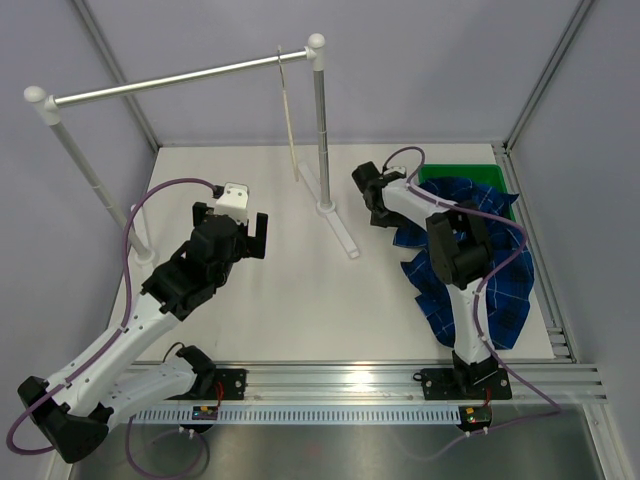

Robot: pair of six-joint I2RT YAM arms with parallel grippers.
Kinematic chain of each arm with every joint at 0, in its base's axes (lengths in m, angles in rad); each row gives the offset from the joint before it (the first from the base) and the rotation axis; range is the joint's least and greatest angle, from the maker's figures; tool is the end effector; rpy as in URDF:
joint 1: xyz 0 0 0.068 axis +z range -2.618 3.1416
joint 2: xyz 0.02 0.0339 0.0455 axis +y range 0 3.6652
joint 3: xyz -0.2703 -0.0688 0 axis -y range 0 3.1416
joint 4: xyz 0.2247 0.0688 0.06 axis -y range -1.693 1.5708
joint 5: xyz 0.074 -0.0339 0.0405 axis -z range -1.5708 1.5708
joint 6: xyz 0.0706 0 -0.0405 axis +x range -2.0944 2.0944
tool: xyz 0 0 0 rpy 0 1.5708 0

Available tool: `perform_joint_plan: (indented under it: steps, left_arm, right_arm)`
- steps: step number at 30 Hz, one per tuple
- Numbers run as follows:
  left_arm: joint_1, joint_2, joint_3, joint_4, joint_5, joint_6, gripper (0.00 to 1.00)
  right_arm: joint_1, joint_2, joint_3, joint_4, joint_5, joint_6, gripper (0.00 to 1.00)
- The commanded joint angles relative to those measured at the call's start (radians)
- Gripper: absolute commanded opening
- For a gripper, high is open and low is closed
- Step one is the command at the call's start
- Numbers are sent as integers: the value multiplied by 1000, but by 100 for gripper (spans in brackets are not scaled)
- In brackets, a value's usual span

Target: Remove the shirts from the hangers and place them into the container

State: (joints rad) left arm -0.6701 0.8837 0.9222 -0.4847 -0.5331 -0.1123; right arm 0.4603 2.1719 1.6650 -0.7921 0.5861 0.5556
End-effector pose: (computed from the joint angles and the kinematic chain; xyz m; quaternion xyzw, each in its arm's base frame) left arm 0.1731 -0.0914 0.3329 0.0897 0.8233 0.0099 0.5604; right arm 0.4063 0.1578 0.1518 0.0843 0.9456 -0.1870 0.2525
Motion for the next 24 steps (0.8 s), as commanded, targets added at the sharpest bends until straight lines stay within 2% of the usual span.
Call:
perform_joint_plan:
  steps: [1, 8, 11, 14, 15, 18, 19, 22, 24]
  left_arm:
    - [3, -9, 1, 23, 4, 0, 99]
    - [3, -9, 1, 21, 5, 0, 99]
    - [3, -9, 1, 21, 7, 0, 99]
    - [3, -9, 1, 21, 4, 0, 99]
    - [4, -9, 1, 21, 2, 0, 99]
    - [3, -8, 3, 21, 2, 0, 99]
    - [4, -8, 1, 21, 2, 0, 99]
    - [3, -6, 1, 21, 1, 0, 99]
    - [4, -6, 1, 21, 1, 0, 99]
  right_arm:
    - [-17, 20, 56, -35, 66, 43, 62]
    - [-37, 43, 49, -44, 80, 58, 58]
    - [-43, 46, 42, -44, 83, 56, 52]
    - [-48, 46, 39, -45, 90, 58, 41]
    - [-49, 46, 39, -47, 90, 56, 32]
    - [-52, 42, 35, -50, 100, 63, 21]
    - [-52, 31, 30, -49, 107, 63, 14]
    - [-52, 3, 24, -61, 107, 58, 1]
    - [-52, -58, 13, -50, 101, 44, 0]
